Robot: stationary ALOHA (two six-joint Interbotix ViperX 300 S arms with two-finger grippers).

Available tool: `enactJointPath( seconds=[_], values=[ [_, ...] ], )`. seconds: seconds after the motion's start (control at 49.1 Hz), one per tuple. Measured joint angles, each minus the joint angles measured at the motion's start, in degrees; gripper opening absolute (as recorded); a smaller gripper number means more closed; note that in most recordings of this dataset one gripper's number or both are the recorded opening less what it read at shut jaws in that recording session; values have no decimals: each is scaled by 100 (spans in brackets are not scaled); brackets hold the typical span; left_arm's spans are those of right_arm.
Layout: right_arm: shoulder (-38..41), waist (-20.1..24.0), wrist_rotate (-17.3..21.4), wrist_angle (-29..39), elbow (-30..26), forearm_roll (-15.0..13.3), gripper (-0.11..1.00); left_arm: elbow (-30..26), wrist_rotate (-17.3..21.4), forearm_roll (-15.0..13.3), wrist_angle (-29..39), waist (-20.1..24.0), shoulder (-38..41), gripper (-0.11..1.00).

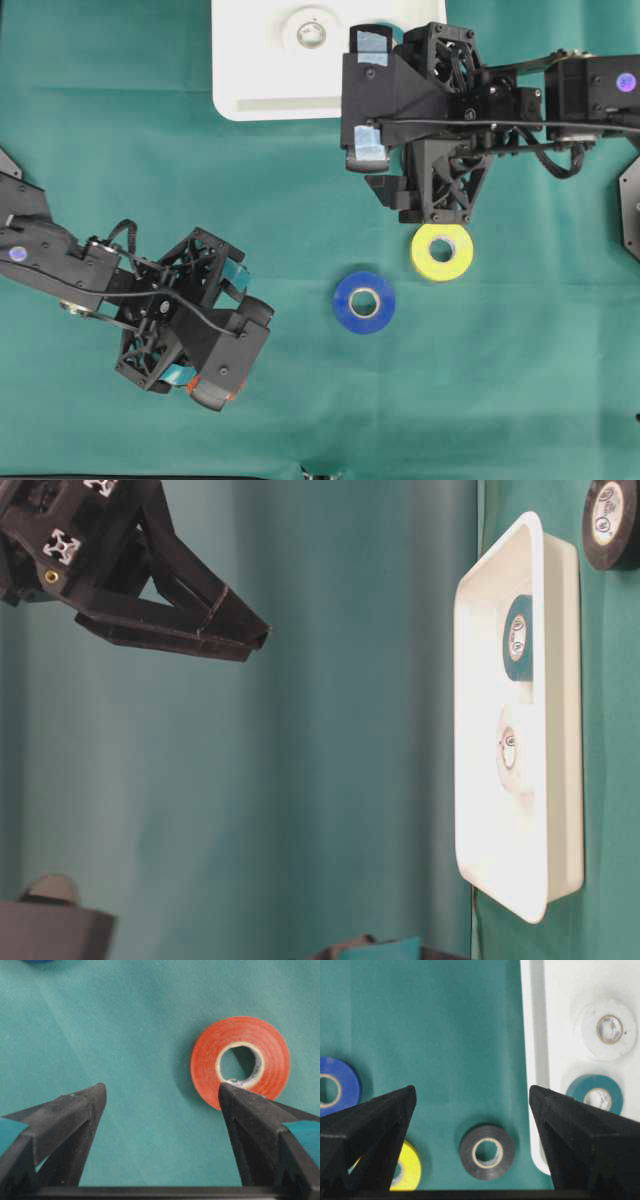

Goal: Pick up the tape from a random location and place it into the white case.
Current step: 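Lower the left gripper over the orange roll's rim and close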

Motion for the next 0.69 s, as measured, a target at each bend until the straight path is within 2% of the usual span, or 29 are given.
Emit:
enactJointPath(
  seconds=[0.265,0.693],
  values=[
    [0,-62,0,0,0,-18,90,211,-9,-9,-545,-53,132,90],
    [0,-88,-9,-18,35,-26,90,308,-9,-9,-905,-79,475,90]
  ],
)
